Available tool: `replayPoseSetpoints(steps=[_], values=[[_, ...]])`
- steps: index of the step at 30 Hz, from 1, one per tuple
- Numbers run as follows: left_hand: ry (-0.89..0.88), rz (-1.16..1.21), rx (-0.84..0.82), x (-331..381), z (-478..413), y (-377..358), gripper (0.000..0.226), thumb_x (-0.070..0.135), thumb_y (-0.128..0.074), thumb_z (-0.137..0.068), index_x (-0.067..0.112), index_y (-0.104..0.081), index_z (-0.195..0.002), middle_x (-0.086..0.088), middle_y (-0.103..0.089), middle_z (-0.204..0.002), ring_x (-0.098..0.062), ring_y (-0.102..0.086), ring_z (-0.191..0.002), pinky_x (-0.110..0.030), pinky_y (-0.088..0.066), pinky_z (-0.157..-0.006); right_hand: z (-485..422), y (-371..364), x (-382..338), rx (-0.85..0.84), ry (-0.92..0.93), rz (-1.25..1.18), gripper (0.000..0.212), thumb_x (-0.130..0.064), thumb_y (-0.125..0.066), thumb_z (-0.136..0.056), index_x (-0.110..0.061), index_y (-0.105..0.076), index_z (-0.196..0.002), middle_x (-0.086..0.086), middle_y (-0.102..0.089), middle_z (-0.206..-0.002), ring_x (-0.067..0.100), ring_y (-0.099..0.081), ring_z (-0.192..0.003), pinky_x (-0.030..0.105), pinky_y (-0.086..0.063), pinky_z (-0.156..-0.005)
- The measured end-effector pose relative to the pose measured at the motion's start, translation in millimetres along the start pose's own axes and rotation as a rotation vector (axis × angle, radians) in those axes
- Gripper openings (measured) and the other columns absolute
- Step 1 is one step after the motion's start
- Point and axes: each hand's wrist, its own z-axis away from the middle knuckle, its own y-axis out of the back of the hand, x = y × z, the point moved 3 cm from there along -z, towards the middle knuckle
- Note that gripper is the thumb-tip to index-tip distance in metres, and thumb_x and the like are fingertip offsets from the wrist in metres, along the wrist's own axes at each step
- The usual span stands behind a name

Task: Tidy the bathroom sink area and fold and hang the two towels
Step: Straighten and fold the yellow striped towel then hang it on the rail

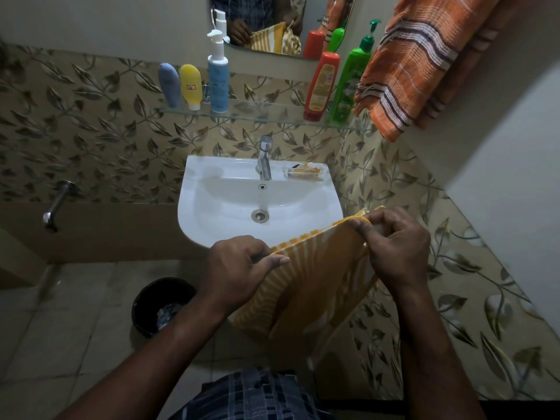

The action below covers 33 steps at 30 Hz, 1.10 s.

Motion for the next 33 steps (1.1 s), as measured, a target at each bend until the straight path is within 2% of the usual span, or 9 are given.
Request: replayPoseSetpoints(steps=[3, 7, 9, 13, 19, 24, 27, 29, 33], values=[[-0.033, -0.026, 0.025, 0.5, 0.9, 0.5, 0.034, 0.043, -0.082, -0.088, 0.012, -0.082, -0.077, 0.001, -0.074, -0.071, -0.014, -0.068, -0.065, -0.041, -0.057, -0.06, -0.7, 1.4, 0.1, 0.016, 0.009, 0.003, 0.02, -0.037, -0.083, -0.081, -0.018, -0.077, -0.083, -0.007, -0.069, -0.085, 0.003, -0.062, -0.08, 0.005, -0.041, -0.076], [0.103, 0.154, 0.072, -4.4, 1.5, 2.3, 0.018, 0.034, -0.082, -0.091, 0.018, -0.085, -0.084, 0.009, -0.078, -0.078, -0.004, -0.072, -0.073, -0.033, -0.059, -0.066, -1.6, 4.6, 2.1, 0.033, 0.009, -0.01, 0.016, -0.032, -0.086, -0.082, -0.019, -0.077, -0.082, -0.012, -0.066, -0.083, -0.008, -0.061, -0.082, 0.003, -0.04, -0.076], [0.189, 0.218, 0.099, -6.9, 0.5, 2.2, 0.014, 0.033, -0.085, -0.089, 0.02, -0.084, -0.082, 0.01, -0.078, -0.076, -0.004, -0.074, -0.074, -0.037, -0.062, -0.069, -1.2, 4.7, 2.8, 0.032, 0.014, 0.003, 0.014, -0.026, -0.089, -0.082, -0.018, -0.077, -0.082, -0.01, -0.067, -0.083, -0.011, -0.061, -0.083, 0.002, -0.039, -0.075], [0.31, 0.22, 0.181, -9.5, -0.3, 3.0, 0.028, 0.036, -0.092, -0.081, 0.02, -0.074, -0.067, 0.004, -0.076, -0.069, -0.012, -0.074, -0.068, -0.045, -0.063, -0.065, -0.7, 4.0, 0.8, 0.047, 0.023, 0.017, 0.015, -0.024, -0.09, -0.082, -0.014, -0.078, -0.082, -0.004, -0.069, -0.084, -0.015, -0.059, -0.084, 0.001, -0.036, -0.075], [0.202, 0.114, 0.197, -1.8, 1.7, 5.5, 0.033, 0.035, -0.087, -0.087, 0.022, -0.062, -0.07, 0.007, -0.07, -0.067, -0.009, -0.067, -0.063, -0.04, -0.057, -0.057, -1.8, 4.9, -0.9, 0.042, 0.005, 0.016, 0.016, -0.024, -0.09, -0.082, -0.014, -0.078, -0.082, -0.005, -0.068, -0.084, -0.013, -0.059, -0.08, 0.002, -0.037, -0.073], [0.081, 0.121, 0.131, 3.3, 2.2, 5.0, 0.014, 0.031, -0.079, -0.095, 0.019, -0.076, -0.1, 0.006, -0.078, -0.079, -0.009, -0.075, -0.073, -0.038, -0.062, -0.065, -0.1, 3.0, 1.9, 0.028, -0.014, 0.037, 0.016, -0.026, -0.09, -0.082, -0.015, -0.078, -0.082, -0.004, -0.071, -0.086, 0.002, -0.061, -0.079, 0.003, -0.038, -0.074], [-0.031, 0.022, 0.091, 7.5, 2.6, 4.6, 0.022, 0.03, -0.069, -0.096, 0.012, -0.082, -0.099, 0.0, -0.079, -0.087, -0.018, -0.074, -0.078, -0.041, -0.061, -0.069, 1.6, 2.5, 3.7, 0.021, -0.012, 0.047, 0.017, -0.028, -0.089, -0.083, -0.015, -0.078, -0.082, -0.002, -0.072, -0.086, 0.015, -0.066, -0.082, 0.018, -0.045, -0.075], [-0.058, -0.019, 0.054, 9.4, 3.7, 1.6, 0.022, 0.026, -0.065, -0.098, 0.01, -0.08, -0.096, -0.003, -0.076, -0.083, -0.021, -0.071, -0.076, -0.043, -0.058, -0.068, 2.3, 2.4, 4.9, 0.022, -0.01, 0.039, 0.02, -0.032, -0.087, -0.082, -0.014, -0.079, -0.083, -0.001, -0.073, -0.087, 0.018, -0.068, -0.083, 0.028, -0.049, -0.077], [-0.063, -0.041, 0.048, 11.0, 5.1, -2.6, 0.021, 0.021, -0.063, -0.1, 0.008, -0.077, -0.092, -0.004, -0.071, -0.079, -0.023, -0.065, -0.073, -0.045, -0.054, -0.067, 4.8, 1.9, 9.6, 0.039, -0.039, 0.028, 0.026, -0.042, -0.08, -0.081, -0.017, -0.077, -0.08, -0.007, -0.07, -0.084, 0.012, -0.065, -0.079, 0.027, -0.049, -0.074]])
